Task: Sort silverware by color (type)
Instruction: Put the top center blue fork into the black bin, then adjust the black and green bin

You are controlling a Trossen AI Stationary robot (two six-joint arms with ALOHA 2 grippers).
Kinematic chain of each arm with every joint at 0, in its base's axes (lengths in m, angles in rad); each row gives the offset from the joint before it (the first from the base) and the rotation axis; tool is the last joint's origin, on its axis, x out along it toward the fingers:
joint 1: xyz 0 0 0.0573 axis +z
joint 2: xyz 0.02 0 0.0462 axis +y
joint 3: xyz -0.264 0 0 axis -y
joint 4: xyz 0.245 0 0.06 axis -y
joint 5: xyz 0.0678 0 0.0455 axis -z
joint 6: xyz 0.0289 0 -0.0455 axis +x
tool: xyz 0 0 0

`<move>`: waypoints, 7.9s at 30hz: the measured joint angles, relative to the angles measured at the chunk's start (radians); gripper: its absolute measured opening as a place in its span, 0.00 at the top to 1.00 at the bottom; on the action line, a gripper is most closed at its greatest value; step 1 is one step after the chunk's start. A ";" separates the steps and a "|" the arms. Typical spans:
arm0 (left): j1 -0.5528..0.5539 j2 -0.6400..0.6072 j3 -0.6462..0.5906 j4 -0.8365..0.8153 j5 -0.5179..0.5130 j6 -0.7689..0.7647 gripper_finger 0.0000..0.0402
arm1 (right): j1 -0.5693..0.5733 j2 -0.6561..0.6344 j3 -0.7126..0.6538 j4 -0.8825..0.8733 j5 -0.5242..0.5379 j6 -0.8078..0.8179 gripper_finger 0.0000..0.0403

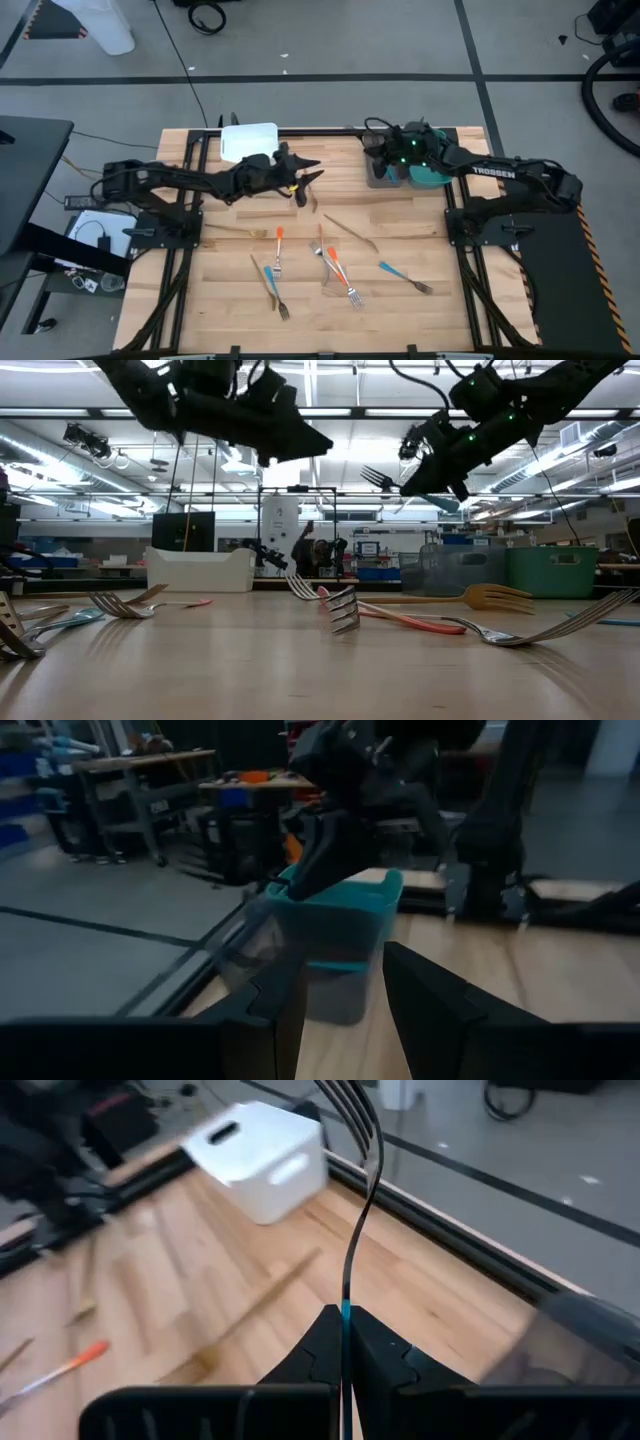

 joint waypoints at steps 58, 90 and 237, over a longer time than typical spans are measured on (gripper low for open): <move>0.036 0.255 0.172 0.060 0.227 -0.091 0.65 | -0.168 0.003 -0.091 0.053 -0.133 -0.132 0.96; 0.029 0.122 0.172 -0.187 0.266 -0.040 0.65 | -0.321 0.175 -0.092 -0.036 -0.104 -0.091 0.96; -0.104 0.040 0.172 -0.665 0.115 -0.080 0.65 | -0.189 -0.012 -0.017 -0.545 0.273 0.077 0.71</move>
